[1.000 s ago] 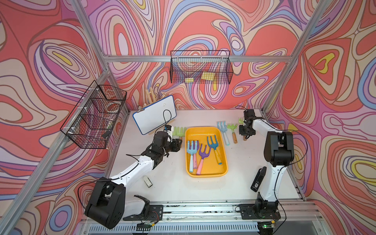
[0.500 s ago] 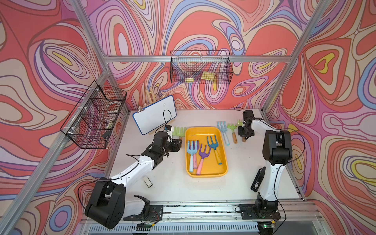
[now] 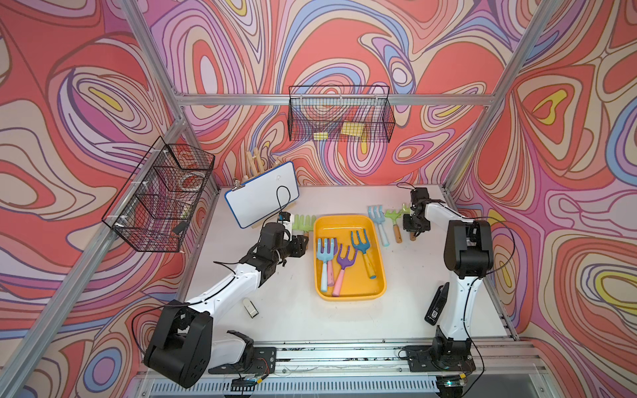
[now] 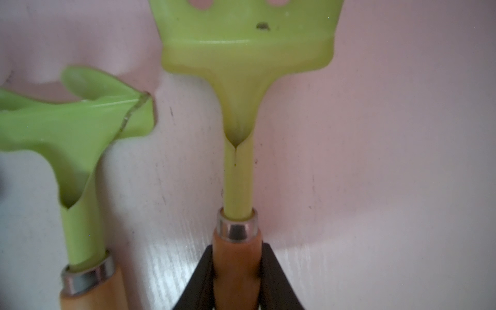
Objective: Take the hand rake out of the storage box
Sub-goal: Place the rake at the center of the board, then pick up the rake from the storage box.
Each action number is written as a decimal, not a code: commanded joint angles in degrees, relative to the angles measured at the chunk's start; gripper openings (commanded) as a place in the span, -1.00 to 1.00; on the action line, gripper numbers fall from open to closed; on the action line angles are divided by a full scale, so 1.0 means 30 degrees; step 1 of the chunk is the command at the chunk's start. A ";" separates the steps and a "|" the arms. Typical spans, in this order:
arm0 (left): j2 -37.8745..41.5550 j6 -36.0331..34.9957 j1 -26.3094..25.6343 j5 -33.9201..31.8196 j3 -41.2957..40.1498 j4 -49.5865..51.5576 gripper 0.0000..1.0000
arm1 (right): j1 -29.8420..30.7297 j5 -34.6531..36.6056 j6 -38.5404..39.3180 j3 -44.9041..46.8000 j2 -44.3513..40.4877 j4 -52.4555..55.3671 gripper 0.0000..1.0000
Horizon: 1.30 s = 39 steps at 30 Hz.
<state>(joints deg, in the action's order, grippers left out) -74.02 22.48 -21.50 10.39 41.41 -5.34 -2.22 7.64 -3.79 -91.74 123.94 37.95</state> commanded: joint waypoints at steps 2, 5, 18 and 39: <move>-0.0200 -0.0323 -0.0054 0.0212 0.0468 0.0229 0.09 | -0.0110 0.0052 -0.0224 0.0956 -0.0383 0.0183 -0.61; -0.0200 -0.0341 -0.0068 0.0219 0.0465 0.0257 0.08 | -0.0086 -0.0060 -0.0231 0.1109 -0.0563 0.0209 -0.59; -0.0171 -0.0320 -0.0069 0.0169 0.0436 0.0254 0.09 | -0.0093 -0.0498 -0.0381 0.1917 -0.0995 0.0109 -0.36; -0.0227 -0.0316 -0.0068 0.0224 0.0469 0.0283 0.09 | 0.0279 -0.2048 -0.2040 0.7161 -0.8016 -0.3813 0.37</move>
<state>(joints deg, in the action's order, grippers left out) -74.04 22.46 -21.50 10.39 41.41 -5.34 -2.00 3.60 -7.97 -73.03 104.84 31.20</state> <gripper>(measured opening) 0.544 0.674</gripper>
